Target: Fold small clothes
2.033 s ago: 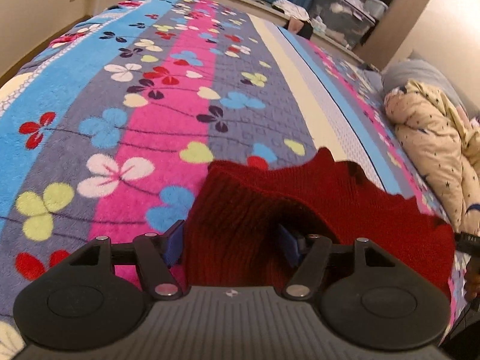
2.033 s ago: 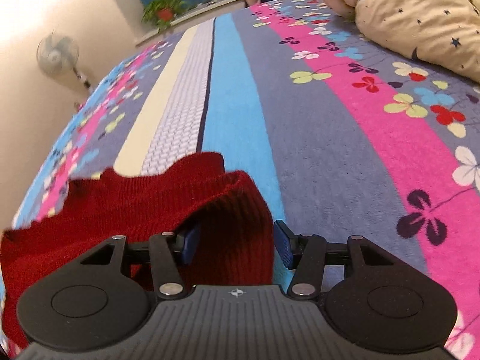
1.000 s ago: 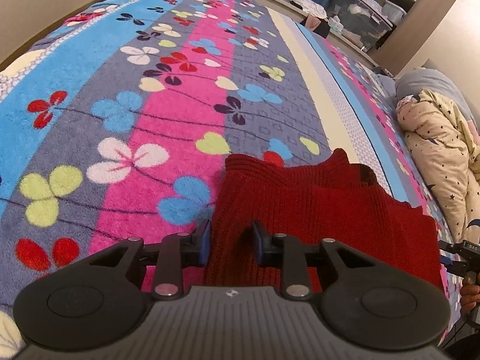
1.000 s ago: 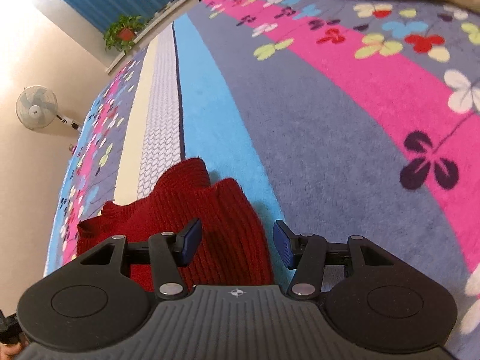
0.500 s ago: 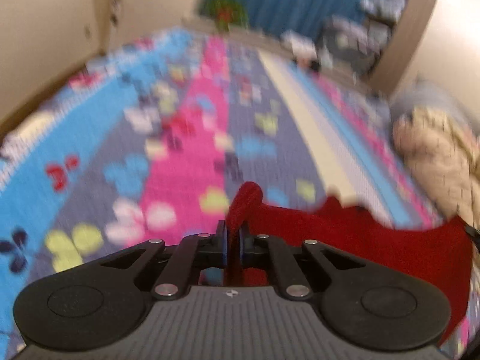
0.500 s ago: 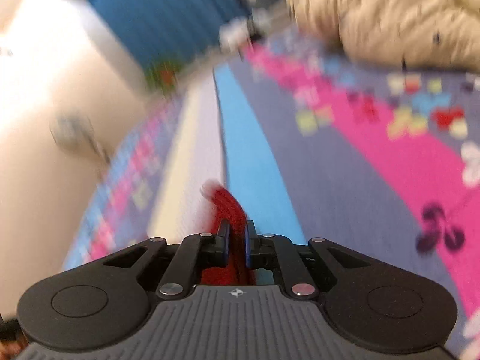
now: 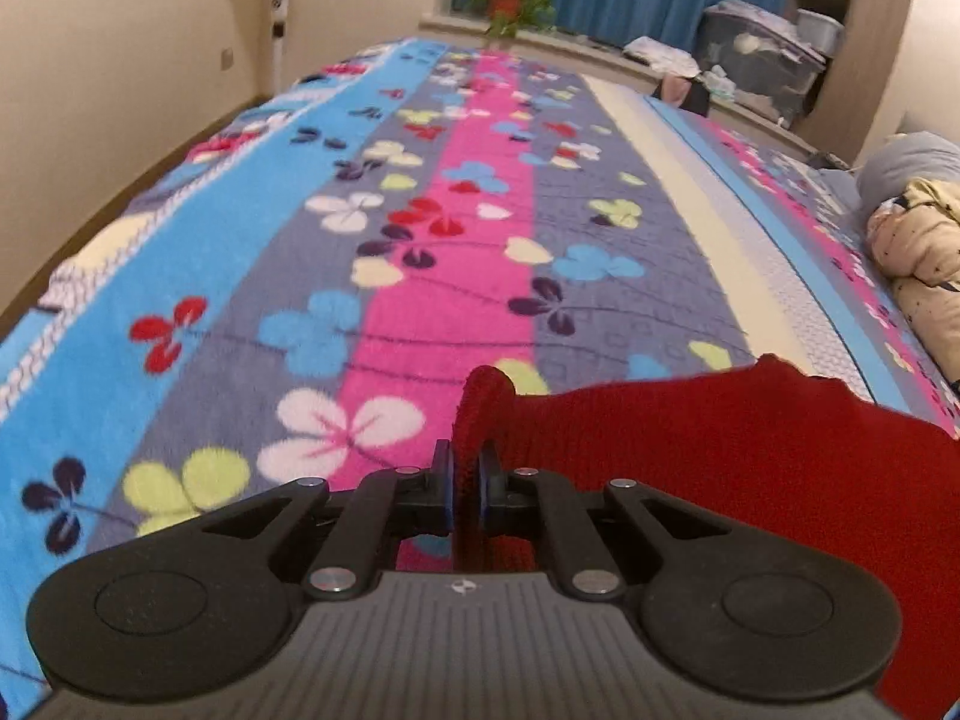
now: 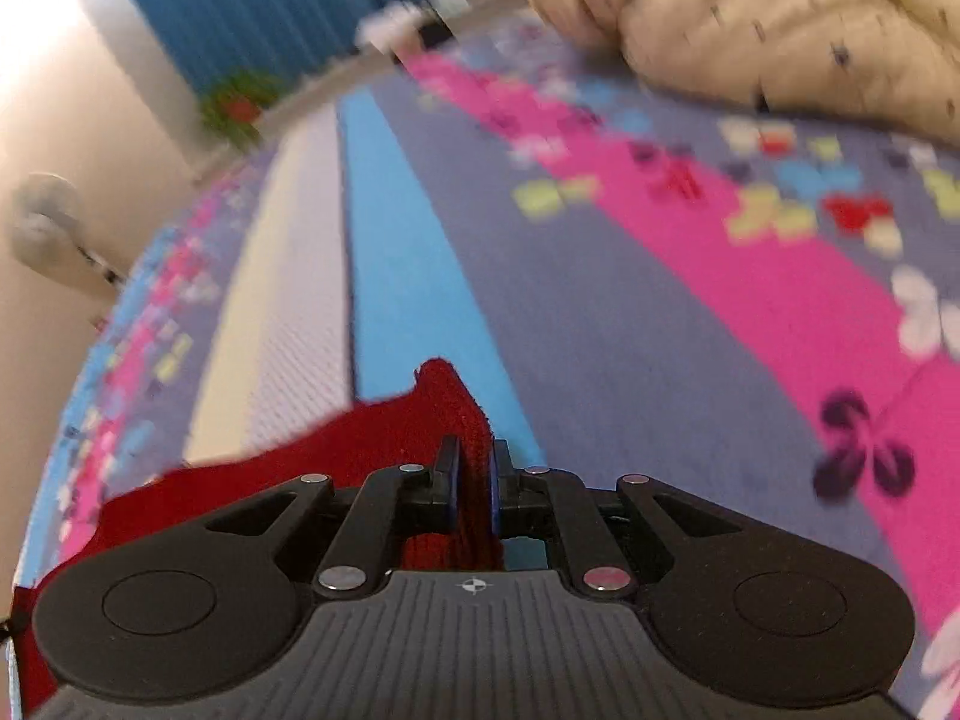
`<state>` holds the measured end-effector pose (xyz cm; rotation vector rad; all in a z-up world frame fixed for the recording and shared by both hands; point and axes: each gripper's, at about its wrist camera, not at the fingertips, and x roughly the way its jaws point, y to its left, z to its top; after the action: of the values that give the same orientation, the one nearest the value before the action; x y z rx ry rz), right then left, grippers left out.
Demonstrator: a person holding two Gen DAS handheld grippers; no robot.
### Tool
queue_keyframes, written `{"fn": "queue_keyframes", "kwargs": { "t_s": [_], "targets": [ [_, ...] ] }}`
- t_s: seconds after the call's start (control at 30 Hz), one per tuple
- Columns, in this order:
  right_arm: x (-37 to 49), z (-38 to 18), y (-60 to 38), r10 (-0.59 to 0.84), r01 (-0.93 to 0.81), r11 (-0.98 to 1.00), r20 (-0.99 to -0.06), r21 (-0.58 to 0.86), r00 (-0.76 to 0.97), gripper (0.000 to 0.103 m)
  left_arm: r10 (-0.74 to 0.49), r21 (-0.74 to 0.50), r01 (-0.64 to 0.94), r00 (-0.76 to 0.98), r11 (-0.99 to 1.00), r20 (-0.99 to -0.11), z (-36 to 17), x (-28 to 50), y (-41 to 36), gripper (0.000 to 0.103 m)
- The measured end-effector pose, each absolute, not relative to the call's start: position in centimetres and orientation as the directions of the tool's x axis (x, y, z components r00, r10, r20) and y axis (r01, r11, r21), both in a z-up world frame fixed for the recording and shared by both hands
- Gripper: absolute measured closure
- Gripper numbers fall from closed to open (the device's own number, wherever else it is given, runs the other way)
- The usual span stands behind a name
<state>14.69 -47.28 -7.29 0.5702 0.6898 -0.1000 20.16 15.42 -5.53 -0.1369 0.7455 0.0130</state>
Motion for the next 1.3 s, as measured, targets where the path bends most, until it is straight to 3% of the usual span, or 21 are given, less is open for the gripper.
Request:
{"fn": "queue_keyframes", "kwargs": {
  "t_s": [0.1, 0.13, 0.17, 0.2, 0.27, 0.4, 0.5, 0.63, 0.87, 0.97, 1.03, 1.07, 1.13, 1.17, 1.2, 1.3],
  "targets": [
    [14.4, -6.8, -46.6, 0.088, 0.246, 0.863, -0.612, 0.44, 0.786, 0.092, -0.073, -0.191, -0.082, 0.724, 0.978, -0.685, -5.4, 19.9, 16.3, 0.084],
    [14.3, -6.7, -46.5, 0.096, 0.24, 0.863, -0.609, 0.445, 0.787, 0.089, -0.087, -0.217, -0.092, 0.714, 0.972, -0.695, -5.4, 19.8, 16.6, 0.07],
    [14.0, -6.6, -46.4, 0.107, 0.239, 0.857, -0.612, 0.456, 0.784, 0.086, -0.097, -0.24, -0.106, 0.706, 0.965, -0.701, -5.5, 19.6, 17.0, 0.063],
    [13.7, -6.5, -46.5, 0.114, 0.247, 0.849, -0.619, 0.467, 0.777, 0.076, -0.106, -0.26, -0.117, 0.7, 0.959, -0.706, -5.4, 19.4, 17.3, 0.054],
    [12.7, -6.4, -47.2, 0.123, 0.254, 0.83, -0.608, 0.496, 0.785, 0.062, -0.15, -0.31, -0.115, 0.686, 0.944, -0.712, -5.3, 18.5, 17.7, 0.049],
    [10.4, -5.8, -47.9, 0.202, 0.198, 0.814, -0.586, 0.546, 0.785, 0.044, -0.273, -0.408, -0.08, 0.624, 0.91, -0.732, -5.2, 16.2, 18.3, 0.03],
    [8.6, -6.0, -47.5, 0.27, 0.122, 0.852, -0.628, 0.509, 0.73, 0.036, -0.295, -0.374, -0.038, 0.545, 0.927, -0.785, -5.7, 14.1, 17.9, 0.022],
    [6.3, -6.7, -46.9, 0.274, 0.055, 0.91, -0.699, 0.41, 0.66, 0.035, -0.274, -0.323, -0.017, 0.489, 0.946, -0.828, -6.4, 11.3, 17.9, 0.024],
    [3.8, -7.5, -47.6, 0.323, 0.016, 0.908, -0.723, 0.419, 0.61, 0.035, -0.283, -0.307, 0.024, 0.459, 0.951, -0.842, -6.8, 8.6, 18.0, 0.032],
    [3.6, -7.5, -47.1, 0.343, -0.009, 0.906, -0.722, 0.423, 0.6, 0.037, -0.286, -0.301, 0.04, 0.452, 0.953, -0.845, -7.2, 8.8, 17.8, 0.05],
    [3.6, -7.7, -46.8, 0.35, -0.029, 0.91, -0.729, 0.413, 0.589, 0.039, -0.305, -0.312, 0.059, 0.442, 0.948, -0.844, -7.3, 9.0, 17.6, 0.079],
    [3.7, -7.8, -46.5, 0.342, -0.034, 0.916, -0.736, 0.399, 0.585, 0.041, -0.311, -0.312, 0.073, 0.445, 0.947, -0.84, -7.2, 9.0, 17.3, 0.083],
    [3.8, -8.0, -45.8, 0.316, -0.045, 0.933, -0.755, 0.356, 0.575, 0.051, -0.295, -0.288, 0.088, 0.464, 0.954, -0.835, -6.9, 8.8, 16.9, 0.089],
    [3.7, -8.0, -45.5, 0.321, -0.062, 0.934, -0.753, 0.351, 0.574, 0.075, -0.295, -0.29, 0.085, 0.471, 0.953, -0.831, -6.8, 8.7, 16.9, 0.089],
    [3.6, -7.8, -45.4, 0.344, -0.084, 0.927, -0.741, 0.364, 0.577, 0.09, -0.296, -0.296, 0.08, 0.482, 0.952, -0.824, -6.5, 8.4, 17.0, 0.09],
    [2.7, -6.5, -46.1, 0.367, -0.104, 0.912, -0.68, 0.396, 0.635, 0.091, -0.325, -0.343, 0.069, 0.538, 0.937, -0.778, -5.0, 7.5, 17.8, 0.091]
  ]
}}
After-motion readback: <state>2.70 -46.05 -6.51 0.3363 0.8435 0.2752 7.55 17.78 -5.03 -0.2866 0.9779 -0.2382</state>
